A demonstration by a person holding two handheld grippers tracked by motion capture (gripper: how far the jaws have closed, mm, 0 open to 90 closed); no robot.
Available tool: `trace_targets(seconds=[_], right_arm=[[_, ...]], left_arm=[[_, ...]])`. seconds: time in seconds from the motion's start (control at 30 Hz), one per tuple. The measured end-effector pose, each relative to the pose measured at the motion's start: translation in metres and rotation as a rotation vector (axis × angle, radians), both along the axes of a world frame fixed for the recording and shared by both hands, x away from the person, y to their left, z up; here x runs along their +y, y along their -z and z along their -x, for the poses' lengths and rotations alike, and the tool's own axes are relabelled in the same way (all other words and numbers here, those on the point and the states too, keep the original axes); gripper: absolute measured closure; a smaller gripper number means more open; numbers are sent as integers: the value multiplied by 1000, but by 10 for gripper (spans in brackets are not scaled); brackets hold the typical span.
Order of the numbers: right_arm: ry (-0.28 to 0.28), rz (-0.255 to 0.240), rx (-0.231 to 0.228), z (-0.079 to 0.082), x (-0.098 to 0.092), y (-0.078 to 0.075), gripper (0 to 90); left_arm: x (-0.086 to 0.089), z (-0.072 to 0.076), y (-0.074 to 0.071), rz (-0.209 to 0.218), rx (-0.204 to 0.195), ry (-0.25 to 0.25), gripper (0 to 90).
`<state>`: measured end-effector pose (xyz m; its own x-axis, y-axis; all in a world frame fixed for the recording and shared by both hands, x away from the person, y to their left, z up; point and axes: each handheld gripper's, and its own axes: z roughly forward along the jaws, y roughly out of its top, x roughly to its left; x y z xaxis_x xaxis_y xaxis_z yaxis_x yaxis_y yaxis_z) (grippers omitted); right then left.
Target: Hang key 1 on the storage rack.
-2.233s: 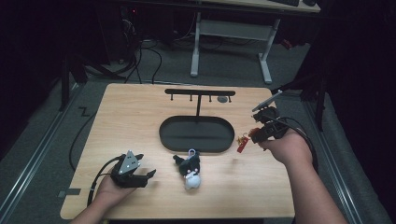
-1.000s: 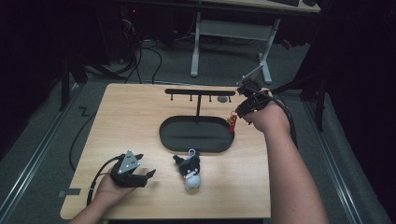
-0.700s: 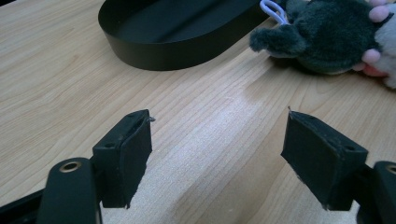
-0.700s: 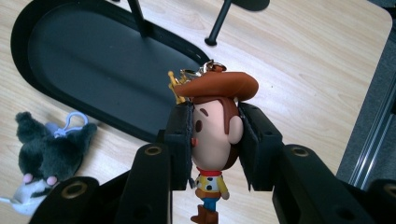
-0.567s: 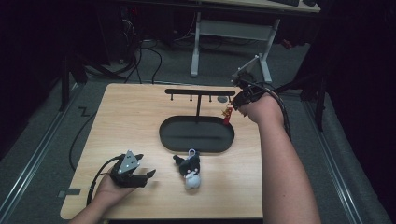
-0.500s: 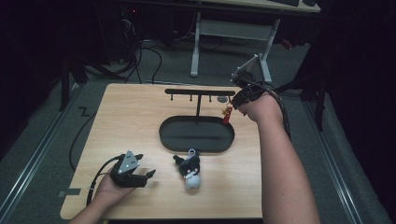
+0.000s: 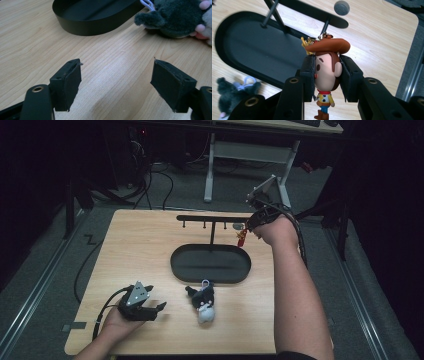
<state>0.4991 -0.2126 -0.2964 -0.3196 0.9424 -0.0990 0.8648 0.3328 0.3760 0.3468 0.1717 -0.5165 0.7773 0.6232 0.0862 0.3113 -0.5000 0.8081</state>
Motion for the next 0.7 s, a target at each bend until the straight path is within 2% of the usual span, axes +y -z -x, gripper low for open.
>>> trace_targets(seconds=[0.4,0.7], right_arm=[[32,-4,15,4,-12,12,674],[33,-28,43,3,-15,46,672]], left_arm=[[0,0,0,1,-1,2,245],[-1,1,1,-7,2,4,245]])
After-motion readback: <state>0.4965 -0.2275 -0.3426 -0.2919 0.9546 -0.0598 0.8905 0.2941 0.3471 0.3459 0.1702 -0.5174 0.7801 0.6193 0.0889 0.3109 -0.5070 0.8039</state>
